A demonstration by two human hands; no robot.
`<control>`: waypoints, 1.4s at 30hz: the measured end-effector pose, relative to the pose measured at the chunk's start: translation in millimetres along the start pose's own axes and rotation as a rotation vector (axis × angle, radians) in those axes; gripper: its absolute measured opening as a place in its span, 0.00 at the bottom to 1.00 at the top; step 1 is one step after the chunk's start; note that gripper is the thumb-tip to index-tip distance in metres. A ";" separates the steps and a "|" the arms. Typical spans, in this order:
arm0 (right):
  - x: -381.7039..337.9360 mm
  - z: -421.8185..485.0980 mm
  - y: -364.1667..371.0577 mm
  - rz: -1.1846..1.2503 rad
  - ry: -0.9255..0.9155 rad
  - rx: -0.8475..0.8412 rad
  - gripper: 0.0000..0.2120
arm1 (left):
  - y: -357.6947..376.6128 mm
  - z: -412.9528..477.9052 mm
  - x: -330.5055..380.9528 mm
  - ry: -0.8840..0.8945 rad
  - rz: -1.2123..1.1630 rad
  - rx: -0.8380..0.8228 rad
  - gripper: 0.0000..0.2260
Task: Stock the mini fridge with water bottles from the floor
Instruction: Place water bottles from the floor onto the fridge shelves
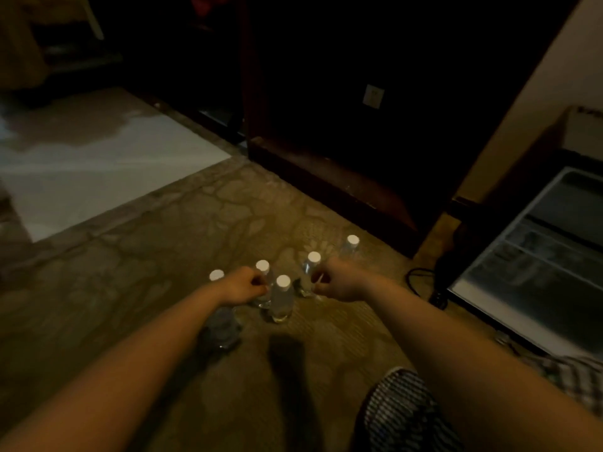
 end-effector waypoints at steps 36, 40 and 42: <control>32.6 114.8 83.0 0.177 0.076 -0.007 0.12 | 122.1 82.6 -46.7 0.041 -0.727 0.095 0.27; 35.1 98.7 70.9 0.156 0.067 -0.028 0.15 | 121.3 74.8 -34.7 0.066 -0.753 0.007 0.25; 34.7 88.5 56.9 0.134 0.038 -0.034 0.18 | 117.1 72.9 -22.9 0.092 -0.724 0.003 0.26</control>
Point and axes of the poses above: each hand's wrist, its own z-axis towards the middle knuckle, its own y-axis out of the palm, x = y × z, the point moved 1 cm from there along z, towards the middle knuckle, and after that the axes turned 13 degrees about -x, right-handed, at the moved point
